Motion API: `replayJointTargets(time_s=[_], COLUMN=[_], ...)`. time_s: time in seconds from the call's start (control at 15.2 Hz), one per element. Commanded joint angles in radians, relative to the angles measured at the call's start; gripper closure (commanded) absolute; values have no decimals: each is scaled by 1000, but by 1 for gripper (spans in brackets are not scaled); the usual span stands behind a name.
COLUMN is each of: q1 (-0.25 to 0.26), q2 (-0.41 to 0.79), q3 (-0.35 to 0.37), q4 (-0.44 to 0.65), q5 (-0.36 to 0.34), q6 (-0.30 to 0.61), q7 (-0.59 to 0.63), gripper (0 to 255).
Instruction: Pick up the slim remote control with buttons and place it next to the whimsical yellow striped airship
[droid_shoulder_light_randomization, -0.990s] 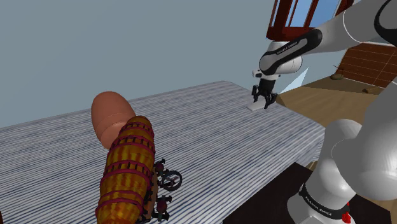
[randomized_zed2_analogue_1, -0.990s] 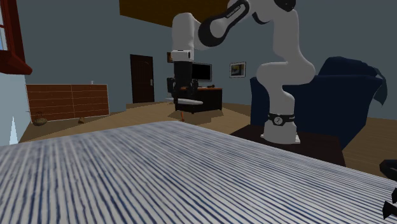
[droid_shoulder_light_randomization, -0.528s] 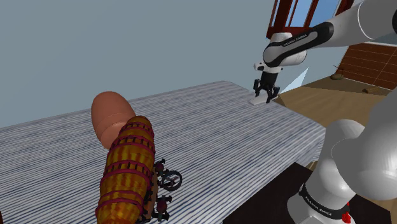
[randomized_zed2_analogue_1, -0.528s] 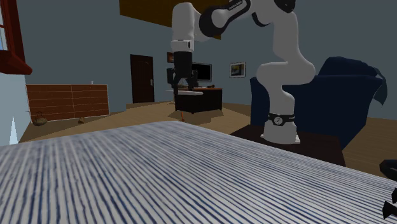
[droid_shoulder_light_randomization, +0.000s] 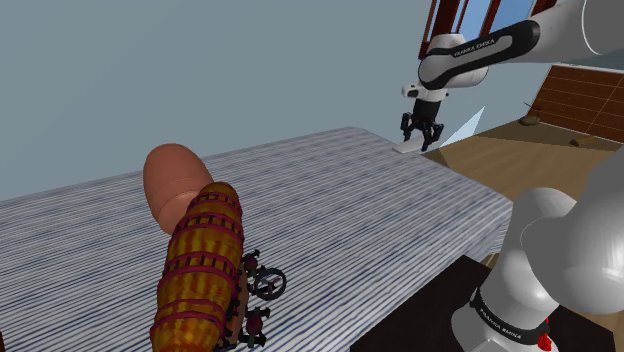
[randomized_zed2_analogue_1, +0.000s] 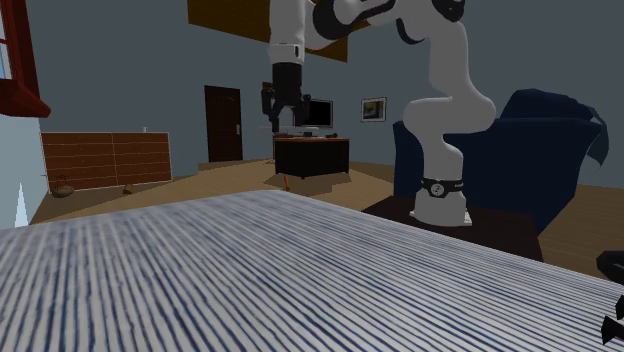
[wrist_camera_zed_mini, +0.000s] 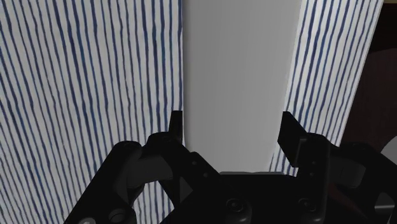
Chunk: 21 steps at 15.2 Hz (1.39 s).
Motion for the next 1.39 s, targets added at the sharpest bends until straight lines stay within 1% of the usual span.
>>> replayJointTargets(time_s=[0.0,1.12,1.32], q1=[-3,-7,11], q2=[-11,-55,-58], q3=[10,75,130], q4=[19,205,187], q5=[-4,-5,5], q6=[-29,-254,-251], q7=[4,13,86], gripper=[255,255,255])
